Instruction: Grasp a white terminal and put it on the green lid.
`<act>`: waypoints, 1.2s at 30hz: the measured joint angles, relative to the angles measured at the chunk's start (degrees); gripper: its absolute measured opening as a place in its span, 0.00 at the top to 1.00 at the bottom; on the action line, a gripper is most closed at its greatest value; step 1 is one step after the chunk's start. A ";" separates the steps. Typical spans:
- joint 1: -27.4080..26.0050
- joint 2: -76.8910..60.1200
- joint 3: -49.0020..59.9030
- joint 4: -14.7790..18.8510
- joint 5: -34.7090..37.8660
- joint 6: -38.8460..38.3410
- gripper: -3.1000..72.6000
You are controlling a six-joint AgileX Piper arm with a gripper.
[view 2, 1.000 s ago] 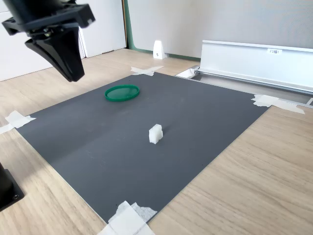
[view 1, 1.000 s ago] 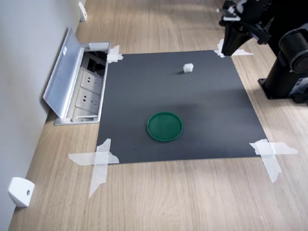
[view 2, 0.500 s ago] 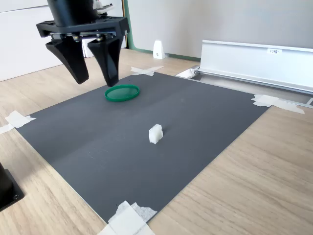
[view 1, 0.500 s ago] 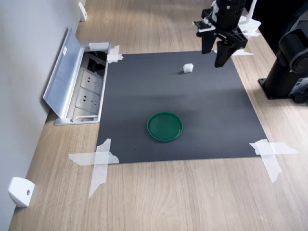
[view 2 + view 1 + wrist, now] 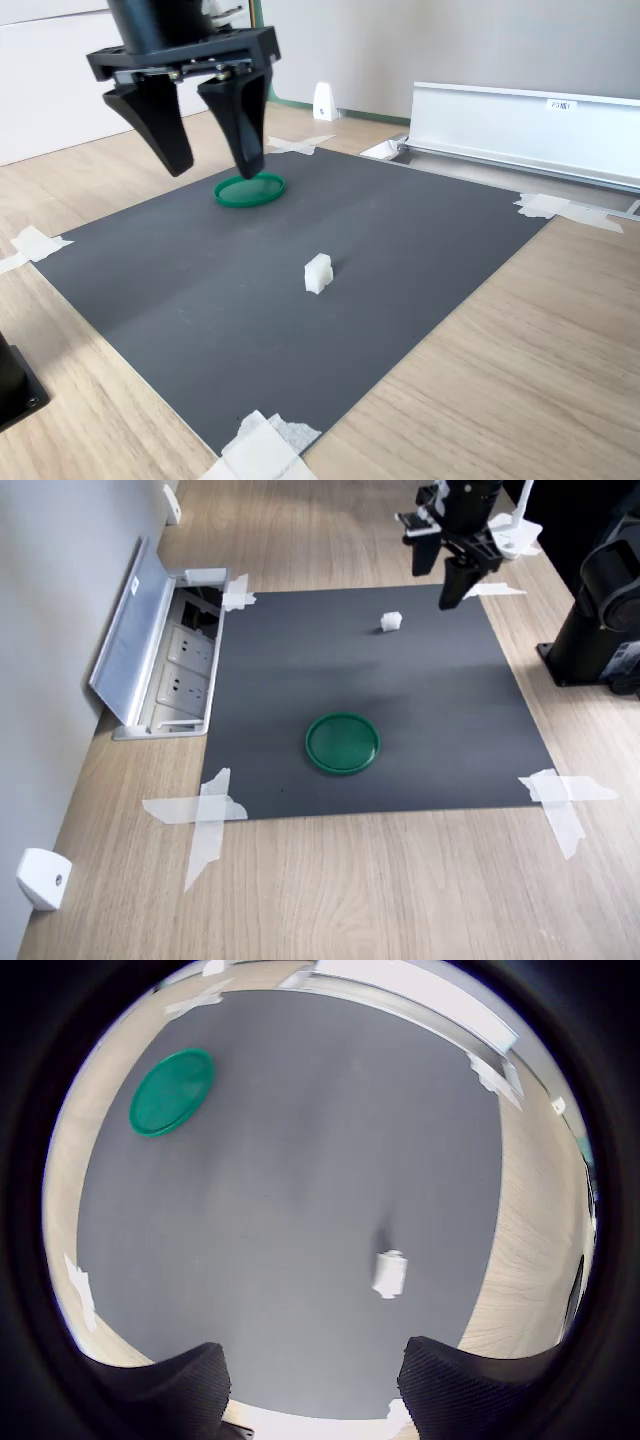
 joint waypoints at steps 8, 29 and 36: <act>-6.03 4.62 0.00 0.20 -1.70 -3.64 0.00; -9.64 19.74 -0.12 2.64 -13.58 -9.70 0.00; -9.64 23.30 -0.12 3.51 -15.74 -10.06 0.00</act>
